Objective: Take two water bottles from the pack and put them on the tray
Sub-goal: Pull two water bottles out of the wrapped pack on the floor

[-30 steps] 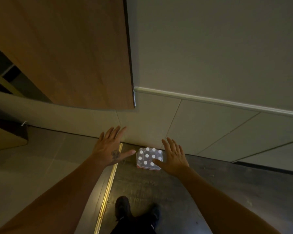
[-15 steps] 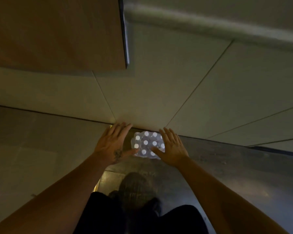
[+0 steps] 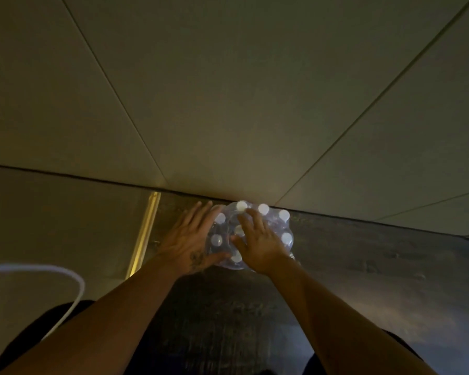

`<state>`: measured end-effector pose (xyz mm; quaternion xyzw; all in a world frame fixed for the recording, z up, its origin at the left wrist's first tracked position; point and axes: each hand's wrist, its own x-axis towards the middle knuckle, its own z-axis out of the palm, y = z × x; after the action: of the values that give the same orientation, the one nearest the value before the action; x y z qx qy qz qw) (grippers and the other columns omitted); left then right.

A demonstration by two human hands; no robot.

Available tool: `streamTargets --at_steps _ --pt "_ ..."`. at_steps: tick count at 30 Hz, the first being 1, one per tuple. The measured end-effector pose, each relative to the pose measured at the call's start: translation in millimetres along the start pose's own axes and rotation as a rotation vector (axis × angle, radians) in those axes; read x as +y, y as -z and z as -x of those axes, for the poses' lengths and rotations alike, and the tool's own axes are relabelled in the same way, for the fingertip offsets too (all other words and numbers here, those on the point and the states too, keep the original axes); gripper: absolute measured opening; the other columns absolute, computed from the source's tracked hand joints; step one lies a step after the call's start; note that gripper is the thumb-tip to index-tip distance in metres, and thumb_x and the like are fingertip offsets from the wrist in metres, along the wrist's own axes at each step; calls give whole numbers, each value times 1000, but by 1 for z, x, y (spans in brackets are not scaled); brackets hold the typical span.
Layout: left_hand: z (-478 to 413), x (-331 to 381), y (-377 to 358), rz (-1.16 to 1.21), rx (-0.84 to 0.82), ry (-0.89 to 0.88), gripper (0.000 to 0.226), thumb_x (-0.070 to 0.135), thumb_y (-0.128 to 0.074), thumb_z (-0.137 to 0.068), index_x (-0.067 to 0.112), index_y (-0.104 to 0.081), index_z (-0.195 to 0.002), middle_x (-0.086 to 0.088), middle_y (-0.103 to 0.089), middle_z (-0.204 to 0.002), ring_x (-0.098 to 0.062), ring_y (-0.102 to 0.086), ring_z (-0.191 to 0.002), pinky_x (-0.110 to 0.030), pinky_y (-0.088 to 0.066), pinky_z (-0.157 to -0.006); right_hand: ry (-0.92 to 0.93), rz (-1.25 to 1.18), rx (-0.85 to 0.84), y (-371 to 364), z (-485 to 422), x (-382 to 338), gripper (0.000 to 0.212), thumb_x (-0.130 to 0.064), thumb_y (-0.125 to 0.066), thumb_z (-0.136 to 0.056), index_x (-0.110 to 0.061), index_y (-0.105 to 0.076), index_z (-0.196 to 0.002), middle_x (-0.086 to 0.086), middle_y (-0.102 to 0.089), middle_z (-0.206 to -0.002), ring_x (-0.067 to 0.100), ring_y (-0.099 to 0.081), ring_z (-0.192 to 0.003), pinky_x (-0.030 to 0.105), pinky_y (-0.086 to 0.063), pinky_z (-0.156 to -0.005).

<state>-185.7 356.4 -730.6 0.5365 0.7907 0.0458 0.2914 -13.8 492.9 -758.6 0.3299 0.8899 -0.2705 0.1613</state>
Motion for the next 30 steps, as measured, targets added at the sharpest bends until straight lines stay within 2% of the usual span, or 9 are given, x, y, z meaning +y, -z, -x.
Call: streamTargets --at_steps 2,4,7,12,15,20,24,27,30 --pt "-6 -8 -13 5 -23 -3 129 106 -26 -68 32 7 -169 4 6 -181 -24 6 -167 -54 -15 -135 -14 68 63 -11 -6 1 68 -54 -42 -106 -24 -21 -164 9 -17 -173 32 -25 -160 56 -35 -126" --pt "-8 -16 -19 43 -56 2 126 98 -46 -74 35 7 -169 7 10 -181 -25 2 -167 -56 -24 -132 1 118 127 -19 -7 -1 62 -51 -47 -105 -22 -33 -158 8 -34 -162 30 -39 -150 53 -44 -119" --pt "-15 -16 -22 105 -69 -8 123 88 -58 -77 36 6 -169 9 11 -180 -27 -6 -167 -57 -32 -128 36 118 126 -29 -11 -5 56 -45 -51 -104 -20 -41 -153 7 -43 -153 27 -47 -139 46 -48 -115" --pt "-23 -5 -30 246 -74 5 125 85 -67 -76 39 4 -169 12 13 -179 -29 -11 -166 -61 -37 -124 -35 171 40 -33 -23 -11 80 -24 -77 -91 -17 -36 -159 12 -30 -165 35 -31 -155 49 -39 -125" --pt "-30 -6 -34 290 -46 13 127 90 -66 -69 44 2 -167 10 8 -180 -30 -15 -165 -62 -39 -123 -50 217 2 -31 -25 -9 86 -21 -80 -89 -15 -34 -162 12 -19 -172 37 -19 -162 51 -30 -129" --pt "-39 -4 -35 303 -41 0 129 87 -71 -68 49 6 -165 16 12 -178 -26 -5 -166 -59 -33 -126 87 232 156 10 -11 -11 48 -24 -67 -99 -16 -57 -146 9 -42 -161 28 -41 -148 42 -42 -121" --pt "-40 5 -24 322 -1 -61 128 88 -69 -71 45 4 -167 13 9 -179 -18 6 -166 -52 -18 -131 138 20 340 56 6 -21 33 -24 -62 -103 -15 -62 -135 4 -57 -136 16 -60 -115 30 -56 -93" --pt "-41 21 -11 302 -15 -39 123 79 -74 -76 39 -4 -169 6 -3 -181 -23 -2 -167 -52 -18 -131 198 -70 481 82 15 -31 32 -18 -70 -100 -12 -61 -130 5 -63 -125 15 -63 -98 28 -55 -77" --pt "-49 34 -19 413 -75 110 103 67 -81 -80 30 -32 -162 -1 -39 -166 -29 -37 -154 -51 -37 -124 217 -138 519 101 20 -34 34 -21 -68 -100 -12 -59 -132 3 -64 -127 10 -59 -94 28 -54 -79"
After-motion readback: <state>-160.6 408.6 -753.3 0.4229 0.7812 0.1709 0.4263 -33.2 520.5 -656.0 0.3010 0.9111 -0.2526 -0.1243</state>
